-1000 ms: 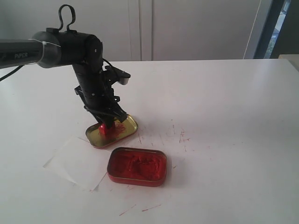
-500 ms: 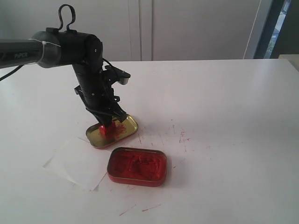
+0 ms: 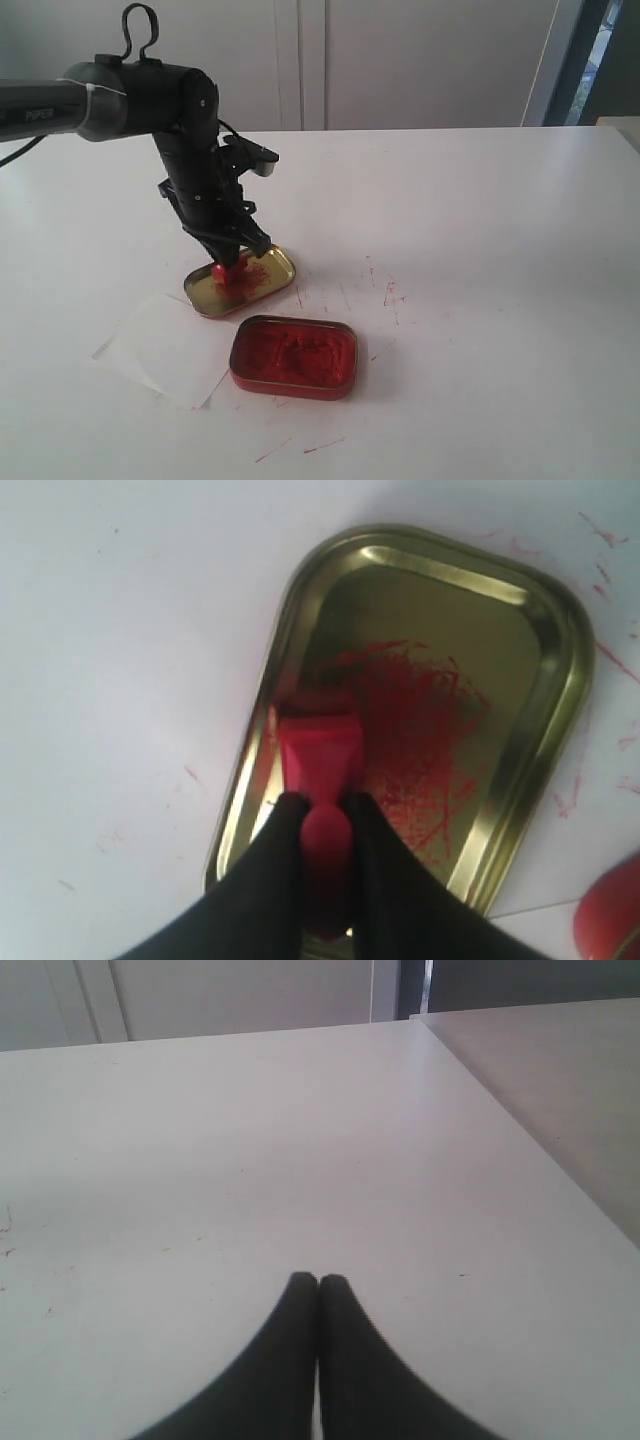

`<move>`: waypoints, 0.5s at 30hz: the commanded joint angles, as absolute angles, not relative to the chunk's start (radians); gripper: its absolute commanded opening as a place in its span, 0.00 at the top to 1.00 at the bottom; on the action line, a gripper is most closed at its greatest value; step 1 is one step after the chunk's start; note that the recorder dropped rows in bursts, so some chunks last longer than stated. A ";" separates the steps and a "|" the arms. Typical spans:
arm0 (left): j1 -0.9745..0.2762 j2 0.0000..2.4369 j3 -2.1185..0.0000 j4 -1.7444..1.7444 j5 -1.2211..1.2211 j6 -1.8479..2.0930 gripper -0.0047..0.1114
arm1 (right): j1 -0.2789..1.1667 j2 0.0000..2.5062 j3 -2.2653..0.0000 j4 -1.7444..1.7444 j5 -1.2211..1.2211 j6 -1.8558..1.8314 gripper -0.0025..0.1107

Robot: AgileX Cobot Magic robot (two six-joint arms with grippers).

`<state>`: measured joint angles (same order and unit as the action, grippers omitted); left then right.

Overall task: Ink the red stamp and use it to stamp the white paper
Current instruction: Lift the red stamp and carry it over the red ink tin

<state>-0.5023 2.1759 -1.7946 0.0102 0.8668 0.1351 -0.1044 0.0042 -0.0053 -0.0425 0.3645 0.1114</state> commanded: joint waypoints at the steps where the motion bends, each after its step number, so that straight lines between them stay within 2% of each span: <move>1: -0.502 2.122 -1.799 0.000 0.884 0.135 0.96 | -0.100 0.000 0.000 -0.045 0.350 0.110 0.98; 15: -0.502 2.040 -1.799 0.000 0.962 0.135 0.96 | -0.100 0.000 0.000 -0.045 0.350 0.110 0.98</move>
<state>-0.5023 2.0618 -1.7946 0.0102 0.9215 0.1351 -0.1044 0.0042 -0.0053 -0.0425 0.3645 0.1114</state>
